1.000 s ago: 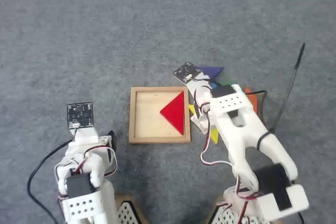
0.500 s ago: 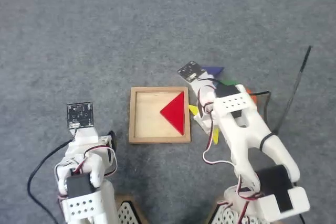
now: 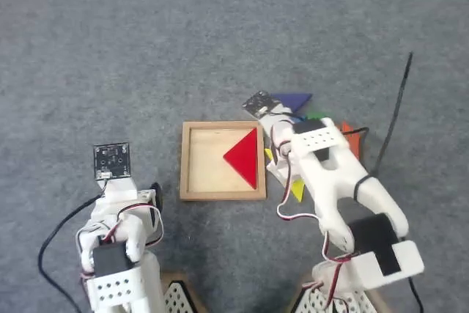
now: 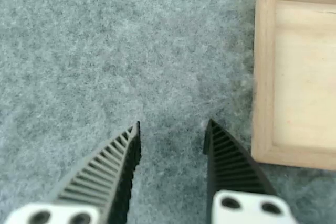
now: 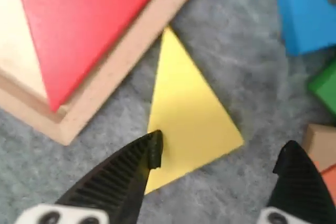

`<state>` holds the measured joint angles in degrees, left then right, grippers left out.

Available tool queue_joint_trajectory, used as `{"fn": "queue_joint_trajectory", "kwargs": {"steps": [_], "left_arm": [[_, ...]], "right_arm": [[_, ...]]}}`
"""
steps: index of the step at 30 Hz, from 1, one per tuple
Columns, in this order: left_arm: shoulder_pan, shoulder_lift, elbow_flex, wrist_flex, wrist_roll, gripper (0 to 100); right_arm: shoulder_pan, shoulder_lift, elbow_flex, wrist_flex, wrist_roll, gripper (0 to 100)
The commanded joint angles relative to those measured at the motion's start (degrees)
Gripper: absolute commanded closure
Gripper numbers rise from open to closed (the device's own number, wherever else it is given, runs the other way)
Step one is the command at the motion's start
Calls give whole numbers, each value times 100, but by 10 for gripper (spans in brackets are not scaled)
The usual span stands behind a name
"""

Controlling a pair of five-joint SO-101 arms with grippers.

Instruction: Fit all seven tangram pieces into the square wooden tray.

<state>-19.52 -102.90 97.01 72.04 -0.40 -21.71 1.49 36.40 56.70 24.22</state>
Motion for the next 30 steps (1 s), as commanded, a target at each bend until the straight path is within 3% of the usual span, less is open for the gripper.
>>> {"fn": "queue_joint_trajectory", "kwargs": {"steps": [1, 21, 30], "left_arm": [[18, -114, -57, 18, -26, 814], [18, -114, -57, 18, -26, 814], [18, -114, -57, 18, -26, 814]], "right_arm": [[-224, 303, -18, 154, 88, 649], [-365, 207, -114, 365, -431, 805], [-391, -1253, 264, 567, -738, 810]]}}
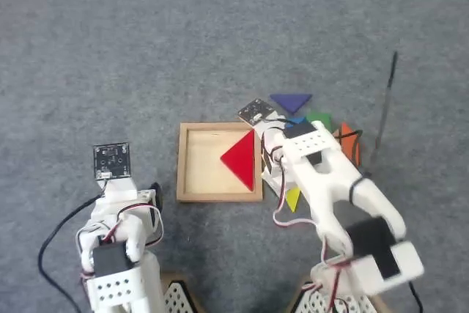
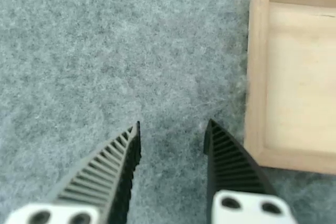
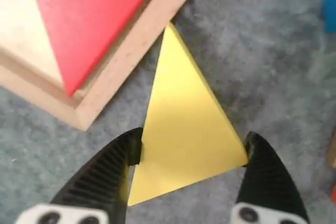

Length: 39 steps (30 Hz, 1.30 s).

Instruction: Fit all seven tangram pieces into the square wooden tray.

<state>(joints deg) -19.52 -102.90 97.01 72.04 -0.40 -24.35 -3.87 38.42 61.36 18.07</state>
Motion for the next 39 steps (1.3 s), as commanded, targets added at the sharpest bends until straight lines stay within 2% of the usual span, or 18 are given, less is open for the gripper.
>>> {"fn": "queue_joint_trajectory", "kwargs": {"steps": [1, 4, 9, 14, 25, 33, 37, 39], "left_arm": [[18, -114, -57, 18, -26, 814], [18, -114, -57, 18, -26, 814], [18, -114, -57, 18, -26, 814], [18, -114, -57, 18, -26, 814], [18, -114, -57, 18, -26, 814], [18, -114, -57, 18, -26, 814], [18, -114, -57, 18, -26, 814], [18, -114, -57, 18, -26, 814]], "right_arm": [[-127, -857, 123, 101, -185, 823], [-101, -1182, 246, 101, -229, 858], [-145, -1376, 202, 66, -237, 847], [-136, -1174, -457, 154, -642, 849], [-1455, 558, -2576, 558, -800, 851], [-1508, 2009, -4009, 752, -800, 851], [-1525, 2308, -4686, 1156, -1178, 851], [-1596, 2334, -4774, 1270, -712, 851]]}}
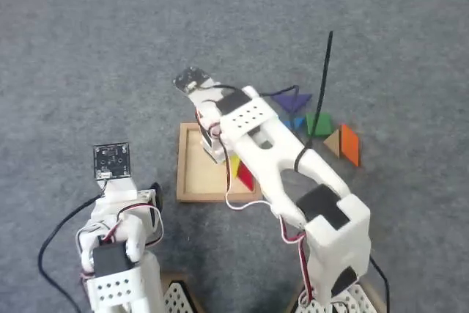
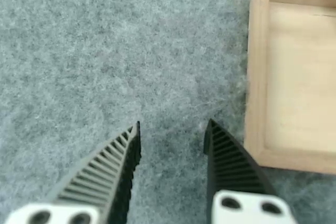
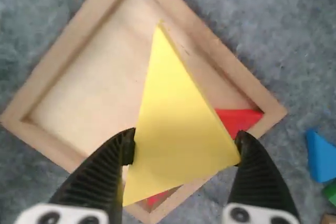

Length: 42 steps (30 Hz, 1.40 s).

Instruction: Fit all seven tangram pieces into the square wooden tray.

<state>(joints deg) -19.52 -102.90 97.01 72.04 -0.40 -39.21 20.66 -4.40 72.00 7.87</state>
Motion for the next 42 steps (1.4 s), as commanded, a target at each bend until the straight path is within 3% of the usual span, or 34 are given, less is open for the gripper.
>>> {"fn": "queue_joint_trajectory", "kwargs": {"steps": [1, 6, 23, 31, 42], "left_arm": [[18, -114, -57, 18, -26, 814], [18, -114, -57, 18, -26, 814], [18, -114, -57, 18, -26, 814], [18, -114, -57, 18, -26, 814], [18, -114, -57, 18, -26, 814]], "right_arm": [[-189, -119, -492, 277, 730, 851], [-488, -127, 35, 418, 1837, 851], [-796, -101, 536, 136, 3710, 809], [-787, -75, 563, 189, 3833, 652], [-716, -286, 290, 523, 3807, 648]]}}
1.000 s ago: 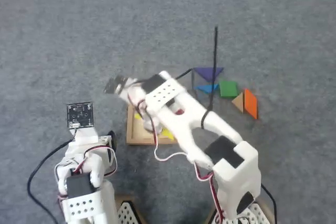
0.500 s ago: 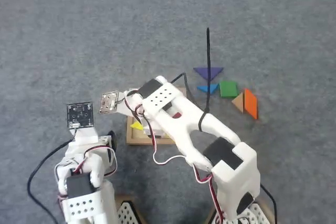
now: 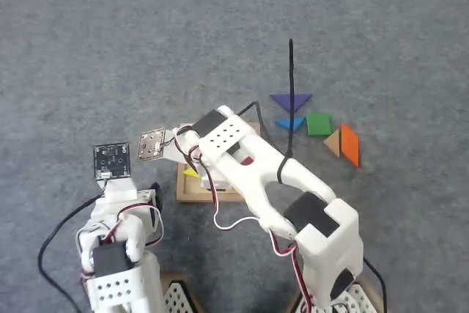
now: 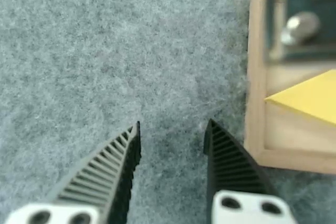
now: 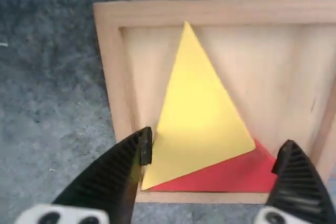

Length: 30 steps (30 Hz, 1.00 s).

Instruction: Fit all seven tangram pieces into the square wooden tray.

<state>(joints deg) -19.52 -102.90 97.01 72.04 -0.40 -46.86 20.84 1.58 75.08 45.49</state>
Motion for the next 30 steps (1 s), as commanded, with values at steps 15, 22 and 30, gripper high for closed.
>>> {"fn": "queue_joint_trajectory", "kwargs": {"steps": [15, 22, 30], "left_arm": [[18, -114, -57, 18, -26, 814], [18, -114, -57, 18, -26, 814], [18, -114, -57, 18, -26, 814]], "right_arm": [[734, -1657, -62, -673, -2716, 883], [620, -1648, 923, -2536, -3798, 991], [347, -901, 835, -2571, -3692, 992]]}}
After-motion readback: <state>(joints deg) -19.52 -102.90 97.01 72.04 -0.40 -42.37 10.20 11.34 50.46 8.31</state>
